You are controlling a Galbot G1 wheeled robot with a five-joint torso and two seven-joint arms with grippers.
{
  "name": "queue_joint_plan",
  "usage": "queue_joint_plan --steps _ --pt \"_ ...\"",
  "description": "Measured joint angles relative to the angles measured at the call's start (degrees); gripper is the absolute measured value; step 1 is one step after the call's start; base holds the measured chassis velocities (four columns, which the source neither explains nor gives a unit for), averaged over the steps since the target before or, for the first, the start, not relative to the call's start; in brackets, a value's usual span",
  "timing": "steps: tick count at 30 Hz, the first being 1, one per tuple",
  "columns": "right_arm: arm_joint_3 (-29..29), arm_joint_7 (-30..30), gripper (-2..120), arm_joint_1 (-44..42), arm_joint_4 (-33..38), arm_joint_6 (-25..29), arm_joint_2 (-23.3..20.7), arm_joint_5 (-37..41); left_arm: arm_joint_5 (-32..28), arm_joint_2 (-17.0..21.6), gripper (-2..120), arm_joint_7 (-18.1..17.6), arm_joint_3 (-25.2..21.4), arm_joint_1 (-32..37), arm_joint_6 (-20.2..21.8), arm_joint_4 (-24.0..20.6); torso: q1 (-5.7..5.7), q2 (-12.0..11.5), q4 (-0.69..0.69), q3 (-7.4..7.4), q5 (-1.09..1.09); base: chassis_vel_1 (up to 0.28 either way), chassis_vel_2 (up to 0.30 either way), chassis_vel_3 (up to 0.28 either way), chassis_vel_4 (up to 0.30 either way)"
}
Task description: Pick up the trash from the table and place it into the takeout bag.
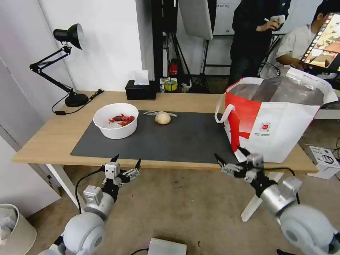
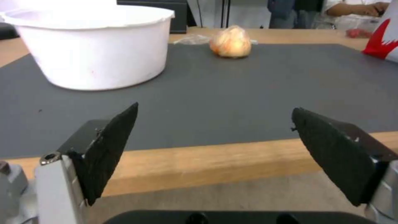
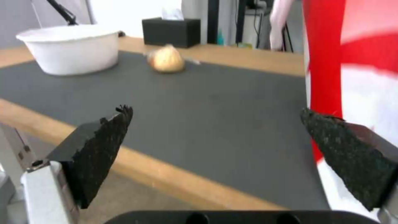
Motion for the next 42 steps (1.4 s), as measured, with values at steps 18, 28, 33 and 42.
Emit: queue_joint_plan --steps 18,28,33,42 --pt "-1.65 -0.76 100 -0.63 -3.26 1.77 1.95 -1.34 -0.07 0.39 100 0.09 -0.25 -0.26 -0.26 0.93 0.0 0.0 -0.01 0.0 -0.01 0.0 0.0 0.0 0.0" --pt "-14.99 3.37 100 19.15 -6.02 -4.47 3.01 1.06 -1.62 2.64 100 0.17 1.71 -2.69 -0.2 1.63 0.01 -0.01 -0.03 0.02 0.0 0.0 0.0 0.0 0.0" --pt "-20.66 4.66 100 30.35 -9.37 -6.05 2.71 3.27 -1.82 2.89 100 0.12 1.22 -2.36 -0.16 1.08 0.01 -0.01 0.03 0.02 0.0 0.0 0.0 0.0 0.0" --pt "-36.07 5.99 100 55.42 -22.89 -8.25 6.63 11.91 -1.92 3.03 100 -0.03 0.19 -1.44 -0.09 0.5 0.02 -0.02 0.01 0.02 -0.01 0.0 0.0 0.0 0.0"
